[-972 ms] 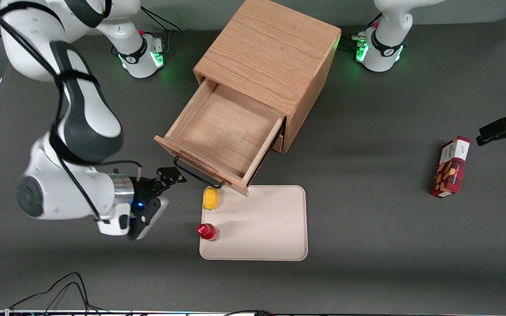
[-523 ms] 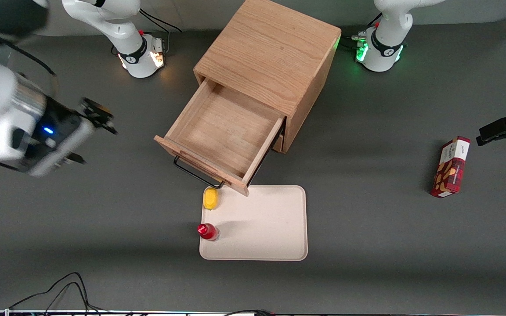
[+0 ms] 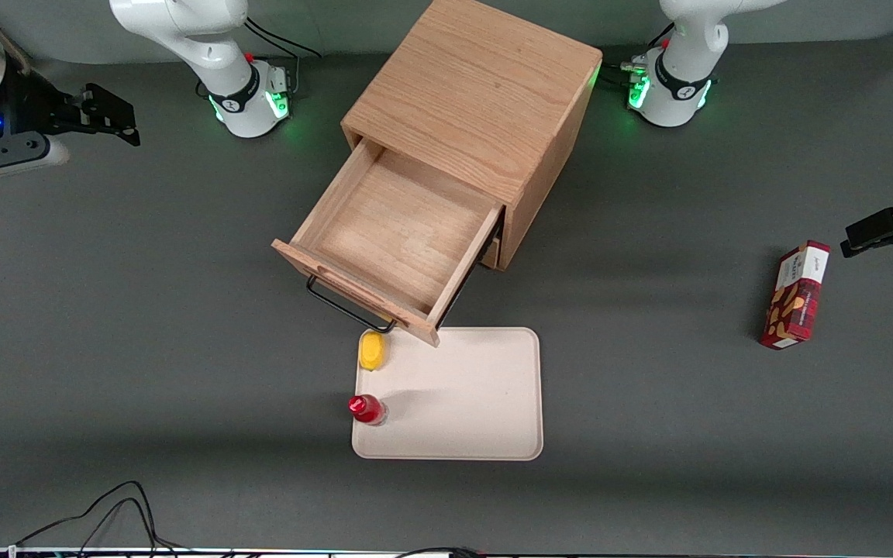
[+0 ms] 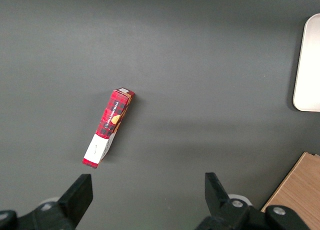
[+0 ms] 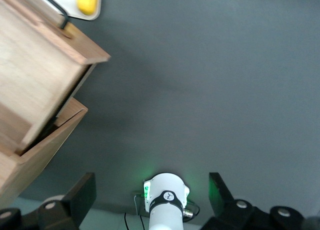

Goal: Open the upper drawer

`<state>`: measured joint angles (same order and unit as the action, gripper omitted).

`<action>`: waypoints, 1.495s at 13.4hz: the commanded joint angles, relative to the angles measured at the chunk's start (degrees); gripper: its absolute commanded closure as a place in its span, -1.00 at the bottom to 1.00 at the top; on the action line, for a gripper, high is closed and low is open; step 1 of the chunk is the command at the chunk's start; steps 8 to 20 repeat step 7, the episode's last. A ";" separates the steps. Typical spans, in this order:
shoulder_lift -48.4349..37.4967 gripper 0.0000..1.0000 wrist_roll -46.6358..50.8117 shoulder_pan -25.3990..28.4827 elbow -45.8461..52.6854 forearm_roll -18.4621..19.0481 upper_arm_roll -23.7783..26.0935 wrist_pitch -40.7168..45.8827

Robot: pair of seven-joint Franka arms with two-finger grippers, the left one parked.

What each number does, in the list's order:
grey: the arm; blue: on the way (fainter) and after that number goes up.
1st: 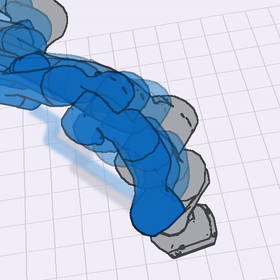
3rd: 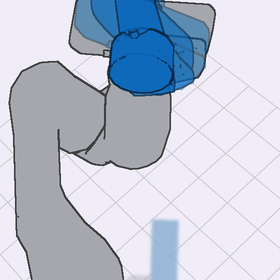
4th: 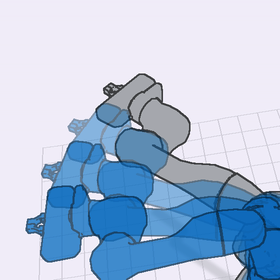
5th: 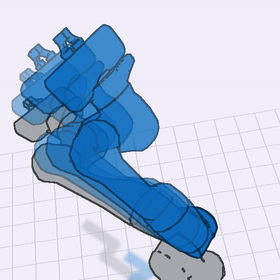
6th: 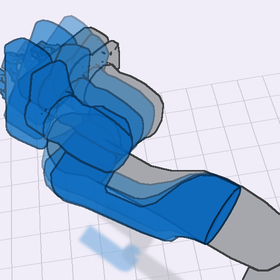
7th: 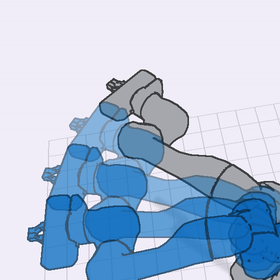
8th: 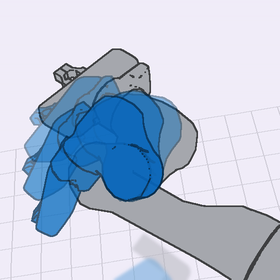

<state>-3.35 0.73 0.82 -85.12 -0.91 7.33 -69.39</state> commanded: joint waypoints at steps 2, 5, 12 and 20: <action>-13.61 -1.00 2.51 0.15 -20.95 0.47 -3.29 -11.11; -8.45 -1.00 2.78 0.32 -15.27 0.38 -3.46 -10.76; -6.85 -1.00 5.14 0.32 -13.23 0.30 -4.33 -10.59; -6.85 -1.00 5.14 0.32 -13.23 0.30 -4.33 -10.59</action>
